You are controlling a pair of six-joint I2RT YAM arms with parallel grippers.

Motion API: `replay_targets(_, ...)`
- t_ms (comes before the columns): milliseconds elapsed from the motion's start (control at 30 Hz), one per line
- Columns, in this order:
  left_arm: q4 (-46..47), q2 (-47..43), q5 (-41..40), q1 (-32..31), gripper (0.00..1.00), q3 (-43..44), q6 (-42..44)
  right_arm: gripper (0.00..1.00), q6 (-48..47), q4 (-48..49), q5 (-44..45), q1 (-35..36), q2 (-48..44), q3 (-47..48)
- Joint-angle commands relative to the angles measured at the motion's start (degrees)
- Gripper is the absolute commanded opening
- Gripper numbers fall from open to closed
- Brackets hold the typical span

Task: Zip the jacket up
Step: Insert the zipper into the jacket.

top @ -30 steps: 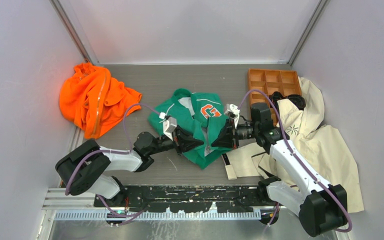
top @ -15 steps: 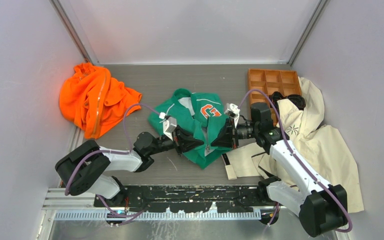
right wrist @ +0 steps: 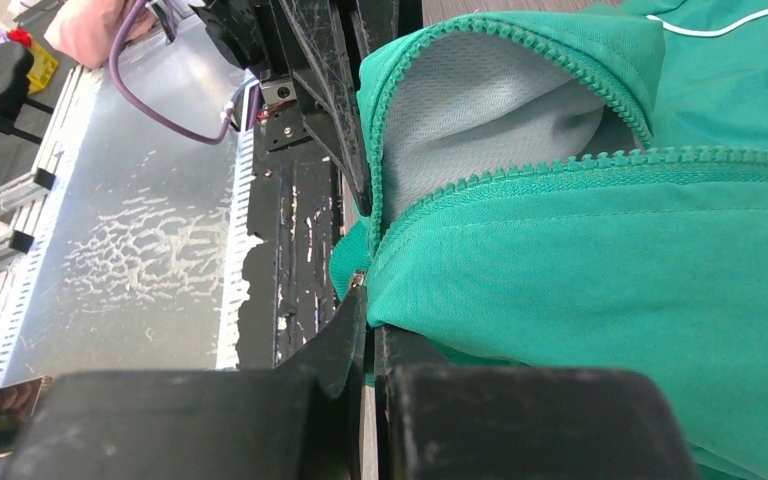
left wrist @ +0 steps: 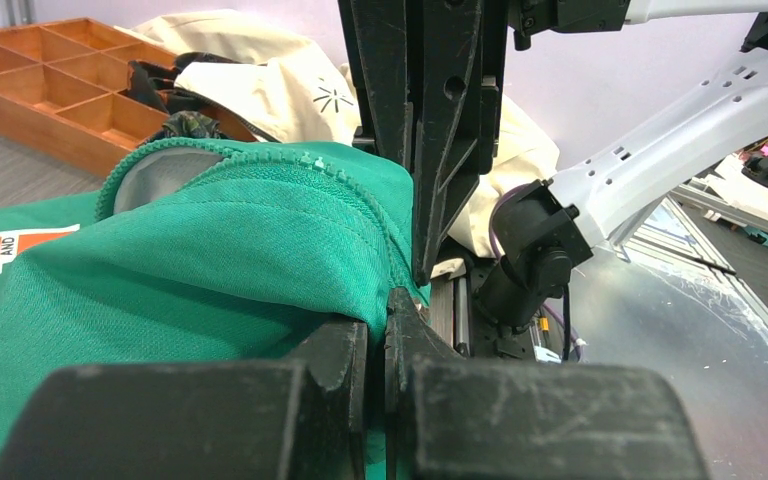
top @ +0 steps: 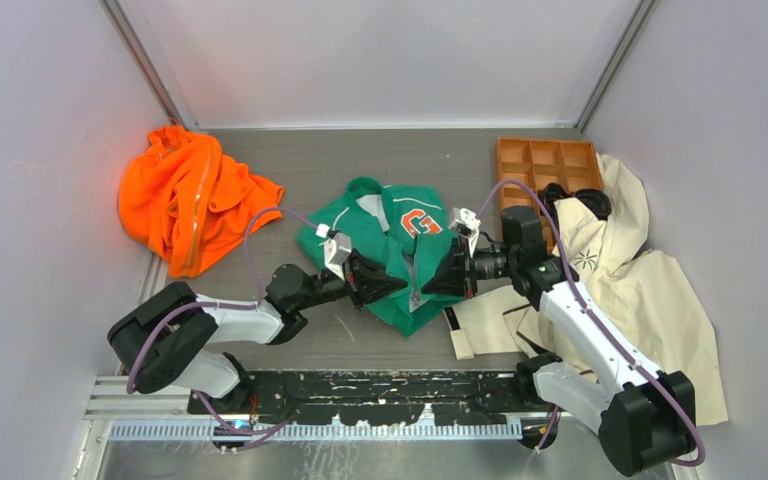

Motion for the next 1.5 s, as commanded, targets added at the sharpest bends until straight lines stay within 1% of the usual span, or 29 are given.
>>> replay_targets(0, 5.0, -1.8, 0.3, -0.4, 0.0, 0.9, -0.5, 0.01, 1.6, 3.7, -1.6, 0.4, -1.2, 0.3)
replay_targets(533, 5.0, -1.1, 0.7, -0.4, 0.0, 1.4, -0.8, 0.01, 3.5, 5.4, -1.7, 0.5, -1.4, 0.7)
replay_targets(800, 5.0, -0.5, 2.2, -0.5, 0.0, 1.9, -1.9, 0.01, 8.5, 10.9, -1.3, 0.5, -1.1, 0.6)
replay_targets(1133, 5.0, -0.6, 2.1, -0.5, 0.0, 1.9, -2.4, 0.01, 8.1, 9.6, -2.4, 0.8, -1.7, 1.0)
replay_targets(1467, 5.0, -4.0, 2.5, -0.4, 0.0, 0.3, -0.7, 0.01, 9.5, 9.1, -3.1, 0.9, -2.6, 2.5)
